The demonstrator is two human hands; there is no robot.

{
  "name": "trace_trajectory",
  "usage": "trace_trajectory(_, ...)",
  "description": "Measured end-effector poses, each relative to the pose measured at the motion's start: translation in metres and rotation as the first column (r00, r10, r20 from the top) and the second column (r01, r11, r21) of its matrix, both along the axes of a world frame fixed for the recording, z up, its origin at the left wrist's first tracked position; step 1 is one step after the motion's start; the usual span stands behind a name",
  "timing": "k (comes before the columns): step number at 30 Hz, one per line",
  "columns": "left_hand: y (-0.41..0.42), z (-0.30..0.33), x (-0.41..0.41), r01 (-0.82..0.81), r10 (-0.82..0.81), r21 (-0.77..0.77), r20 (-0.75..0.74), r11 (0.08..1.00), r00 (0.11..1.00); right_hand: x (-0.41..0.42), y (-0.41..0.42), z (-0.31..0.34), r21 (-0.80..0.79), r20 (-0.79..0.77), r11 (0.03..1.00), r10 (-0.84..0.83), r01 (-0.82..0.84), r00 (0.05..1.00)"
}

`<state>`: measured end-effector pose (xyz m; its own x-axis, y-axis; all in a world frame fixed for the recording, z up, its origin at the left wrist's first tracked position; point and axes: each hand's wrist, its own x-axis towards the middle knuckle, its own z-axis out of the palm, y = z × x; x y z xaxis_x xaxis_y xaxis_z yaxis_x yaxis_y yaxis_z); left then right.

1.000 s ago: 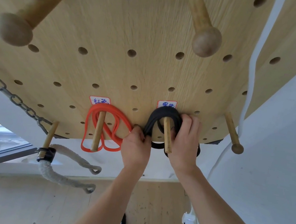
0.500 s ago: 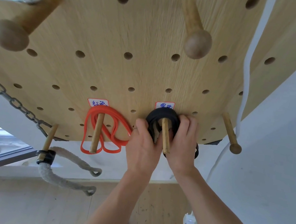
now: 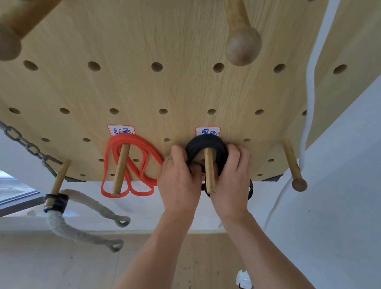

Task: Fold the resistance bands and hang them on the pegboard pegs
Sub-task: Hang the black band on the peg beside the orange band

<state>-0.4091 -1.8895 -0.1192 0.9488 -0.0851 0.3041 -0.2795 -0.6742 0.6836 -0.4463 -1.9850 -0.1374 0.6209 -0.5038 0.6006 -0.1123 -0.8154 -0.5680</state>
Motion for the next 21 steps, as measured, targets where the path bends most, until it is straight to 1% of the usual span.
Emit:
trace_trajectory(6,0.014,0.000,0.008,0.048,-0.054,0.111,0.055,0.993,0.997,0.001,-0.001,0.000,-0.022,0.001,1.000,-0.022,0.022,1.000)
trace_trajectory(10,0.022,-0.002,0.013,0.092,-0.126,0.221,0.145,0.971,0.981,-0.001,-0.001,0.000,-0.062,-0.025,0.996,-0.065,0.063,0.998)
trace_trajectory(12,0.025,-0.003,0.018,0.102,-0.149,0.248,0.178,0.963,0.973,-0.003,-0.003,0.001,-0.069,-0.036,0.994,-0.082,0.080,0.996)
trace_trajectory(15,0.026,-0.003,0.020,0.097,-0.150,0.265,0.188,0.959,0.971,-0.003,-0.004,0.001,-0.065,-0.038,0.994,-0.085,0.082,0.996)
trace_trajectory(18,0.027,-0.008,0.019,0.096,-0.152,0.285,0.184,0.954,0.971,-0.002,-0.002,0.001,-0.020,-0.043,0.995,-0.096,0.095,0.994)
trace_trajectory(21,0.027,-0.011,0.018,0.099,-0.158,0.295,0.185,0.950,0.970,0.000,-0.001,0.001,0.081,-0.044,0.991,-0.105,0.108,0.994)
